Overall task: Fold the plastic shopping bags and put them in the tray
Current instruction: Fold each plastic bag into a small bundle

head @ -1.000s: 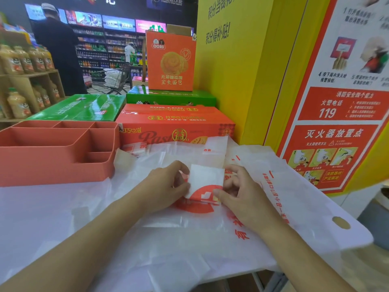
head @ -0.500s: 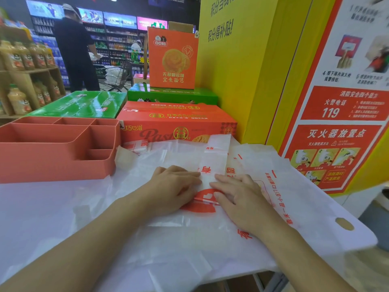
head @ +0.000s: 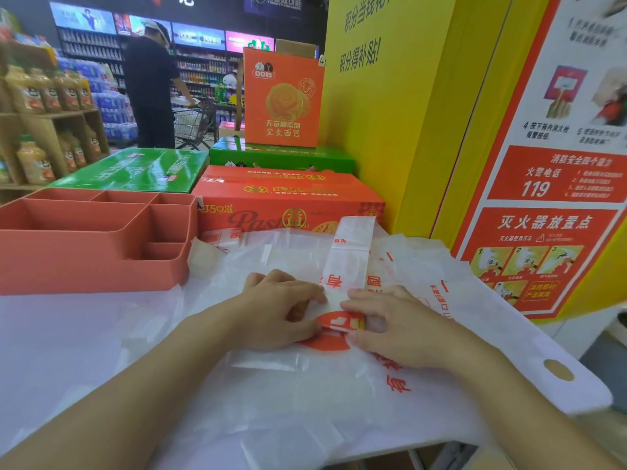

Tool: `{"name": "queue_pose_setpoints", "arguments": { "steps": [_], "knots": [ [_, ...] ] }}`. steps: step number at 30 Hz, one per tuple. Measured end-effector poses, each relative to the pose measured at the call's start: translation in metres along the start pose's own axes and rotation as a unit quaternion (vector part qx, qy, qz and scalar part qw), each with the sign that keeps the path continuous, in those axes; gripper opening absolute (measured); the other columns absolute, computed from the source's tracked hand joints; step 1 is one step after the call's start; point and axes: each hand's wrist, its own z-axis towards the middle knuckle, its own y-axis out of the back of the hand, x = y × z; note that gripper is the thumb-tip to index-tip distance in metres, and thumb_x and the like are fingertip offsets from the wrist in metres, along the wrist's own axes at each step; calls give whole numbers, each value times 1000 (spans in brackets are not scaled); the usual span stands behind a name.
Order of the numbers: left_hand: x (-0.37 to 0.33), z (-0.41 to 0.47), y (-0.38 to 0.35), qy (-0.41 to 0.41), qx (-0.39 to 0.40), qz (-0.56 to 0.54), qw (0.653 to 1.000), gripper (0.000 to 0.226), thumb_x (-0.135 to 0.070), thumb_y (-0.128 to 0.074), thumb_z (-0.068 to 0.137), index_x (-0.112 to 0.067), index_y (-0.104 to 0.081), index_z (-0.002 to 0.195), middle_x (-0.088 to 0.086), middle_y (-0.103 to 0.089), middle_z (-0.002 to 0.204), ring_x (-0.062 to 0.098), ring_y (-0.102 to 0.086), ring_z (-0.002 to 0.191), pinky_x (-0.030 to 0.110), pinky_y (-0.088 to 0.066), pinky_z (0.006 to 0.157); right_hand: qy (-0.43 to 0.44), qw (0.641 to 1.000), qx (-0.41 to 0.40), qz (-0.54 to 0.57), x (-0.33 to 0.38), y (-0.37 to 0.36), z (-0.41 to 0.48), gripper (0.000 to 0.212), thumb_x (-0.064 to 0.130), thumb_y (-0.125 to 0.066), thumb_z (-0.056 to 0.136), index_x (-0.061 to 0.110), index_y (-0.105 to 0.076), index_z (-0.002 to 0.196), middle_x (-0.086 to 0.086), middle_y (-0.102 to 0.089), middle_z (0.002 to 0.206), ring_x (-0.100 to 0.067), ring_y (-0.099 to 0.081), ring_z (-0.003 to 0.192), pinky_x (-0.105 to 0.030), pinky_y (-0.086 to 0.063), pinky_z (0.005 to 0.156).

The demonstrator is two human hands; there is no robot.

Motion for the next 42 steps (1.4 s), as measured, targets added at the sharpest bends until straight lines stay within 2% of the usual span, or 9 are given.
{"name": "queue_pose_setpoints", "arguments": {
  "steps": [4,8,10,14,19,24,29,38,42],
  "knots": [
    [-5,2,2,-16,-26,14,999,54,-58,-55,88,-38,-48,137,-21,-58,105,4,-30,129,34,-17,110,22,1000,6,11,-5,12,5,59,39,-63,88,47,-46,144,22,-46,137,2,-30,133,-31,-35,111],
    [-6,3,4,-20,-44,-1,999,70,-74,-19,82,-36,-51,132,-18,-61,114,4,-35,125,32,-17,109,82,994,-66,-5,-11,-2,11,53,33,-63,90,45,-51,140,35,-50,122,1,-37,122,-32,-36,109],
    [-6,5,4,-17,-59,-26,998,71,-75,-13,84,-36,-55,127,-19,-63,109,3,-40,118,33,-19,108,94,986,-128,53,-17,-8,12,39,35,-64,96,51,-60,130,36,-54,100,3,-45,109,-30,-41,103],
    [-6,5,4,-8,-72,-72,995,59,-71,-18,92,-36,-59,116,-16,-66,92,1,-45,104,35,-24,107,106,972,-158,138,-22,-11,13,27,43,-63,97,69,-64,100,32,-62,98,-1,-57,97,-28,-49,88],
    [-10,2,6,6,-55,-50,997,36,-63,-47,94,-38,-56,119,-22,-54,95,-9,-40,99,32,-26,95,89,948,-163,257,-25,-15,13,18,30,-71,93,38,-77,108,13,-76,92,-9,-72,85,-31,-59,76],
    [-1,3,3,1,-82,-65,994,52,-67,-39,86,-23,-67,92,-11,-64,89,8,-55,91,40,-44,90,79,934,-163,307,-24,-14,12,19,15,-73,93,27,-77,108,10,-78,96,-10,-74,92,-34,-60,86],
    [-5,2,4,38,-90,-163,982,12,-39,-64,95,-27,-62,95,-14,-72,80,1,-65,73,17,-48,68,71,931,-193,303,-20,-14,12,18,21,-73,93,37,-72,103,10,-77,89,-6,-73,85,-23,-57,79],
    [-8,4,5,74,-103,-137,982,14,-39,-63,95,-27,-62,102,-17,-71,76,-9,-61,74,10,-41,61,39,950,-203,235,-18,-16,15,67,32,-72,93,36,-32,146,12,-74,83,1,-66,80,-21,-44,76],
    [-7,5,5,92,-115,-120,982,14,-39,-62,95,-26,-66,99,-17,-69,73,-7,-61,72,10,-39,60,67,955,-183,224,-21,-17,16,70,25,-72,93,43,-34,150,10,-72,86,-7,-67,79,-20,-47,76]
  ]
}}
